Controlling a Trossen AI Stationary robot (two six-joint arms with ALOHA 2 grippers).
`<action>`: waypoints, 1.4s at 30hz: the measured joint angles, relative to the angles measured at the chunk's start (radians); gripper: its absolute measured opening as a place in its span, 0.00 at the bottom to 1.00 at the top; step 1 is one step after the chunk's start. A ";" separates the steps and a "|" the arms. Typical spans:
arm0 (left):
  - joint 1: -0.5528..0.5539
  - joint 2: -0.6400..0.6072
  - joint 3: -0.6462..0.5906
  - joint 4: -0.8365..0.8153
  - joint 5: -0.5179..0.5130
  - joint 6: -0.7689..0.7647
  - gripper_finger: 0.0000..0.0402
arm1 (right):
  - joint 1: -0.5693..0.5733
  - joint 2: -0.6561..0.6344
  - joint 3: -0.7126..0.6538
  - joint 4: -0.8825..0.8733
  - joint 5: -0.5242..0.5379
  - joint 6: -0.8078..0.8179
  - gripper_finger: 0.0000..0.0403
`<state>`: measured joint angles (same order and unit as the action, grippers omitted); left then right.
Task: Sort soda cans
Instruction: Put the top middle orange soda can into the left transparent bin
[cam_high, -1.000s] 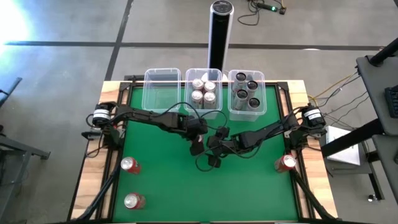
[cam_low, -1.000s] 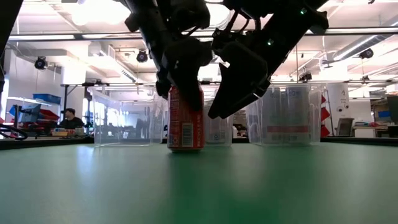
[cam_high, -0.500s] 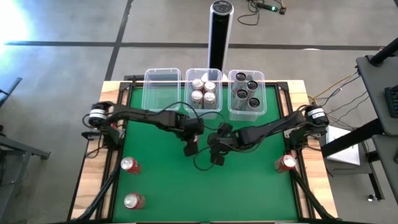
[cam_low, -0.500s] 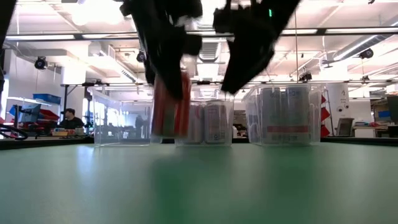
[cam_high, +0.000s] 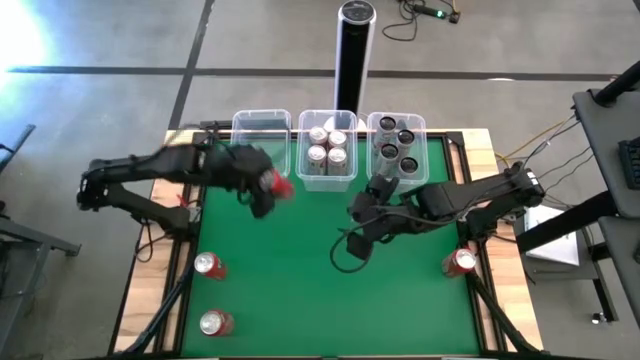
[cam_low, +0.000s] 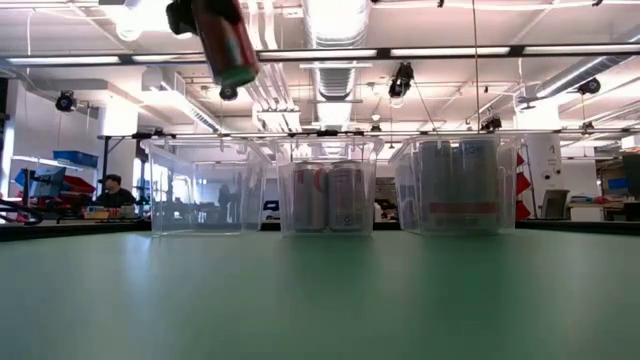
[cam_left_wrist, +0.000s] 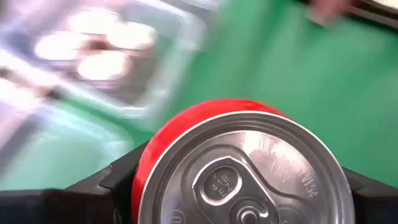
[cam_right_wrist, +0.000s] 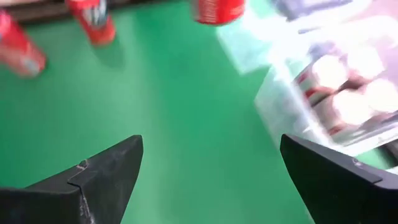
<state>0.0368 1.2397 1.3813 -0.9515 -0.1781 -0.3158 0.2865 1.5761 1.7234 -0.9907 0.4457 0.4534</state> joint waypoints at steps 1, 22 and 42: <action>0.035 -0.023 -0.002 -0.009 -0.030 0.000 0.71 | 0.002 -0.001 0.016 0.001 0.025 0.000 0.93; 0.681 0.255 -0.023 0.051 -0.082 0.067 0.71 | -0.002 0.075 0.050 0.038 0.051 0.027 0.93; 0.733 0.447 -0.021 0.150 -0.031 0.079 0.71 | -0.042 0.051 0.050 -0.015 0.044 -0.190 0.93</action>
<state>0.7701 1.6871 1.3605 -0.8017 -0.2089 -0.2367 0.2443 1.6266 1.7733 -1.0056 0.4894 0.2631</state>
